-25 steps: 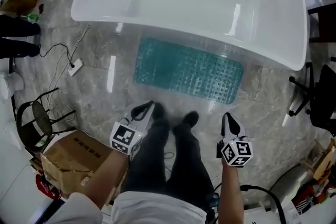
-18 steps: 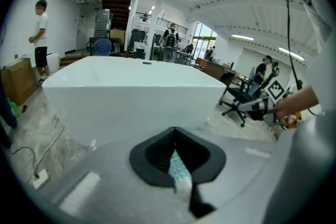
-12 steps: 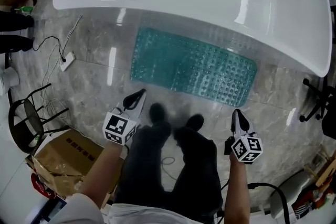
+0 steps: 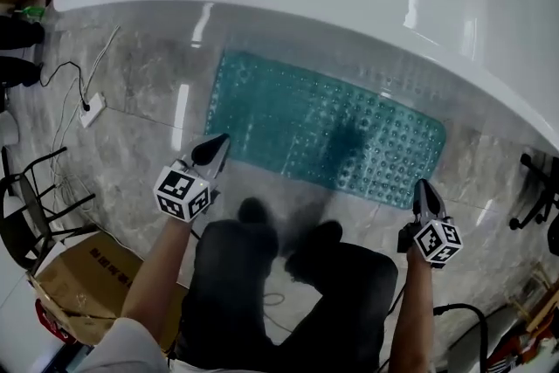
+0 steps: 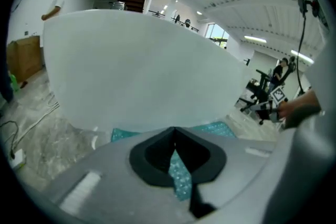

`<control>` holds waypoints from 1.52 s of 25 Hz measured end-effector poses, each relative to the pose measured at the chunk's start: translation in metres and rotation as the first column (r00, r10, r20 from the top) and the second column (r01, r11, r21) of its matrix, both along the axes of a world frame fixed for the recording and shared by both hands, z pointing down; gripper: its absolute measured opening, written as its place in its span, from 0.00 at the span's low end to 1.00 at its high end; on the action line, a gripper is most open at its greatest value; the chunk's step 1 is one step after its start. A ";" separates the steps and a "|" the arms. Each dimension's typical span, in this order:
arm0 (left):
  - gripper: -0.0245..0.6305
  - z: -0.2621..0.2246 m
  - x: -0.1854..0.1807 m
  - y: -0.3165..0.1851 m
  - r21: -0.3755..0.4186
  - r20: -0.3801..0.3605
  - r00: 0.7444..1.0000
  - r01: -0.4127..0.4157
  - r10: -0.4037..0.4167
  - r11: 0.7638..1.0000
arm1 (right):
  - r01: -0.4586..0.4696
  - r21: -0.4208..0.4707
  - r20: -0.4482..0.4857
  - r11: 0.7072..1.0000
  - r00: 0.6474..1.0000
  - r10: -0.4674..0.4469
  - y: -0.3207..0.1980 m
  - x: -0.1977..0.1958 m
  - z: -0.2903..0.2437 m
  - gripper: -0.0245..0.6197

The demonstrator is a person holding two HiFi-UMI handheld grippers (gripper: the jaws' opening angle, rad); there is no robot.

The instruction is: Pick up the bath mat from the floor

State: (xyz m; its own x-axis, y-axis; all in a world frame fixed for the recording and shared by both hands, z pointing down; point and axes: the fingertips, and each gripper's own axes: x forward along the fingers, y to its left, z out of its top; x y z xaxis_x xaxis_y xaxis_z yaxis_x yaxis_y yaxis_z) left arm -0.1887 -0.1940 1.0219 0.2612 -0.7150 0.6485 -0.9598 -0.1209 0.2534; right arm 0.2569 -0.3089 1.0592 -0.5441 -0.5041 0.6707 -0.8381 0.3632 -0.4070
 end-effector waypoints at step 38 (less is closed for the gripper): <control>0.39 0.419 -0.157 0.016 -0.336 0.097 0.989 0.140 -0.113 0.932 | 0.112 -0.048 -0.149 0.993 0.982 -0.118 0.042 0.036 0.300 0.09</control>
State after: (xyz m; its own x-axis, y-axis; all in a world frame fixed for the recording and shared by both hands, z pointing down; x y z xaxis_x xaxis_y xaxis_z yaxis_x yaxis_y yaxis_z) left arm -0.3456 -0.1782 1.4413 0.1243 -0.4714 0.8731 -0.9793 0.0835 0.1845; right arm 0.2925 -0.2671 1.3588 -0.4874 -0.4160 0.7677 -0.8449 0.4467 -0.2944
